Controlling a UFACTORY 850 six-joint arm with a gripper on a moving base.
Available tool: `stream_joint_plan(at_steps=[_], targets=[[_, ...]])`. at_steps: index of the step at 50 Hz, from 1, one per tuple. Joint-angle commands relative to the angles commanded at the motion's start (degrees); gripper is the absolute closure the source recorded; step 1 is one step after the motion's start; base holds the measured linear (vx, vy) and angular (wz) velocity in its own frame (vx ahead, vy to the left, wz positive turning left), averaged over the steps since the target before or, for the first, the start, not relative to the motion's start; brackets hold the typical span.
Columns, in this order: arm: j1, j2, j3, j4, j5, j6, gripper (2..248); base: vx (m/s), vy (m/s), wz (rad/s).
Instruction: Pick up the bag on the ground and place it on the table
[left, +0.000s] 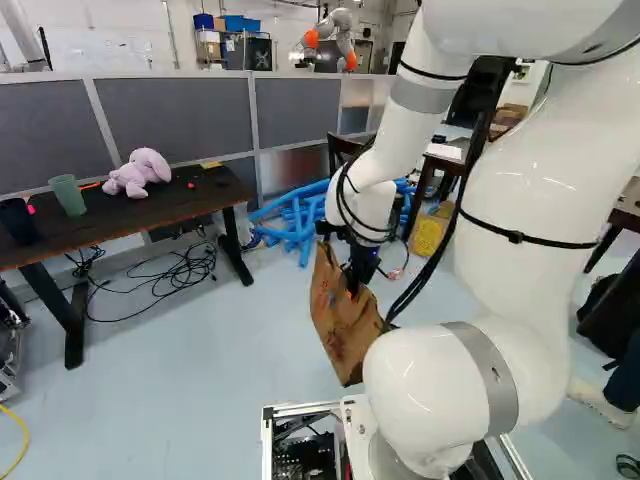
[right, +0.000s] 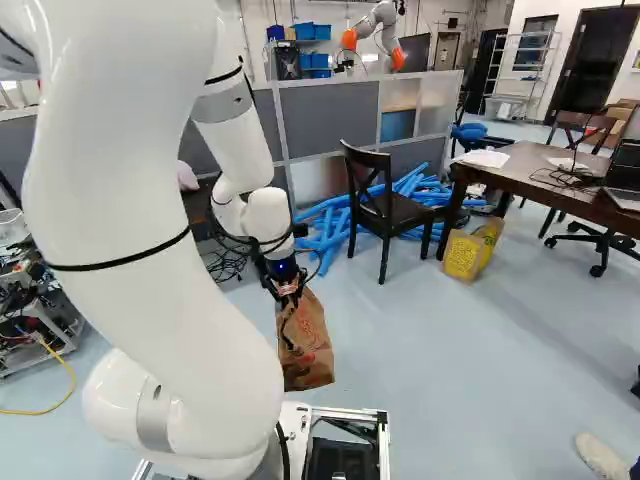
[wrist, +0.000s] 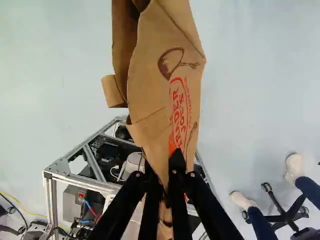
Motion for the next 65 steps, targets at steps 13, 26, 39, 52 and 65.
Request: stream_joint_plan(at_steps=[13, 26, 39, 52, 65], targets=[[-0.5, 3.5, 0.3, 0.0, -2.3, 0.0, 225, 0.0, 0.0, 0.0], [-0.9, 6.9, 0.5, 0.0, -4.4, 0.0, 225, 0.0, 0.0, 0.0], [-1.3, 10.1, 0.5, 0.0, -6.8, 0.0, 225, 0.0, 0.0, 0.0], [-1.9, 13.2, 0.3, 0.0, -9.7, 0.0, 225, 0.0, 0.0, 0.0], [-2.6, 16.0, -0.2, 0.0, -13.0, 0.0, 225, 0.0, 0.0, 0.0]])
